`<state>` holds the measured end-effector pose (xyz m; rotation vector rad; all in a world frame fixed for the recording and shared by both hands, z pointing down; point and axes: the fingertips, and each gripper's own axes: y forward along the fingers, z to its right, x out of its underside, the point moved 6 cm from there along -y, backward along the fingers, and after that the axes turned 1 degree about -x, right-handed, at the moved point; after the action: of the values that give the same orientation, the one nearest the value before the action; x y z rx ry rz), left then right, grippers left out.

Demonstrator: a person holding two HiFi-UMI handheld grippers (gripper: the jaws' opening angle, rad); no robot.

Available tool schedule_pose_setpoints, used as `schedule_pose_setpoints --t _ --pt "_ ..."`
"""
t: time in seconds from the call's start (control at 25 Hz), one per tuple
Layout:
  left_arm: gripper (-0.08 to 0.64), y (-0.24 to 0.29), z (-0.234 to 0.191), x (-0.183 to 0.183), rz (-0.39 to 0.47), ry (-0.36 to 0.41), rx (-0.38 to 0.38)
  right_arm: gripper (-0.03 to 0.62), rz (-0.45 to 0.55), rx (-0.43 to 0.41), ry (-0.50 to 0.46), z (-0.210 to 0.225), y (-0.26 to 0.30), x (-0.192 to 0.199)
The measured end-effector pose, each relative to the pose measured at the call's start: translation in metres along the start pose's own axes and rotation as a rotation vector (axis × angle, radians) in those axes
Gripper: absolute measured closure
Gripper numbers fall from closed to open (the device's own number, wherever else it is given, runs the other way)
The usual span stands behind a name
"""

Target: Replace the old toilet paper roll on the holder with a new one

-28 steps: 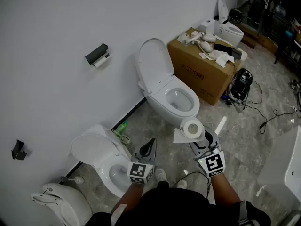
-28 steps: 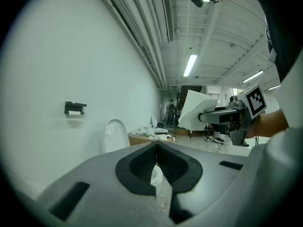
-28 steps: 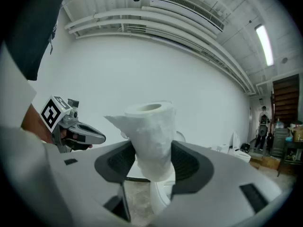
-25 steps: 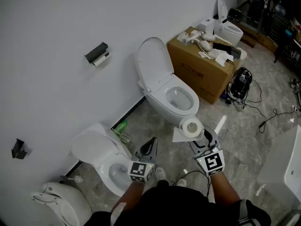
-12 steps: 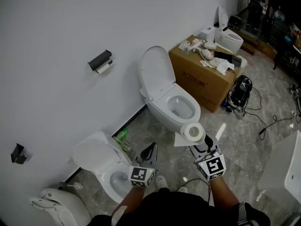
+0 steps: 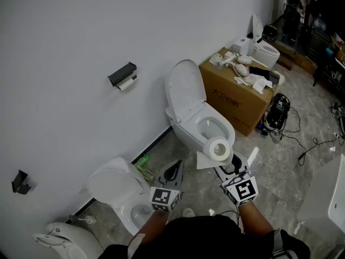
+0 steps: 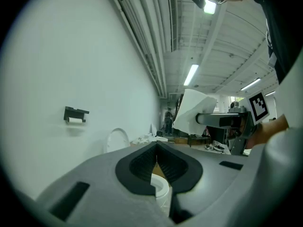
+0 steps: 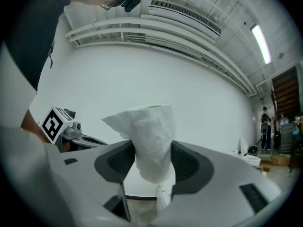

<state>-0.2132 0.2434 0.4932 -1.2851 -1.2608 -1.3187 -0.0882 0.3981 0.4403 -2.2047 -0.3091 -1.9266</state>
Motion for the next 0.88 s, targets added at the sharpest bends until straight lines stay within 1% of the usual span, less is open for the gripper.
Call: schedule_pose_setpoints --t 0.08,0.2,0.36,0.44,0.6,0.72,0.88 --pt "0.554 -0.004 -0.013 -0.003 0.007 0.01 -0.006 0.357 0.007 -0.005 -0.027 -0.007 0.012 -0.001" --pt "0.554 -0.008 -0.031 -0.003 0.008 0.014 -0.03 0.357 0.005 0.002 -0.001 -0.016 0.027 -0.004" --pt "0.554 -0.009 -0.05 0.001 0.007 0.001 -0.058 0.357 -0.001 -0.023 -0.065 -0.017 0.048 -0.002" --pt "0.554 -0.008 -0.058 0.004 -0.001 -0.009 -0.071 0.357 -0.004 -0.027 -0.062 -0.016 0.059 -0.001" --pt "0.554 0.002 -0.076 0.008 -0.01 -0.016 -0.093 0.357 0.001 -0.046 -0.089 -0.01 0.084 0.002" --pt "0.554 0.013 -0.089 0.007 -0.021 -0.014 -0.117 0.357 0.008 -0.07 -0.066 -0.002 0.104 0.006" --pt "0.554 0.035 -0.108 0.001 -0.017 -0.012 -0.146 0.357 0.015 -0.097 -0.065 0.015 0.135 0.01"
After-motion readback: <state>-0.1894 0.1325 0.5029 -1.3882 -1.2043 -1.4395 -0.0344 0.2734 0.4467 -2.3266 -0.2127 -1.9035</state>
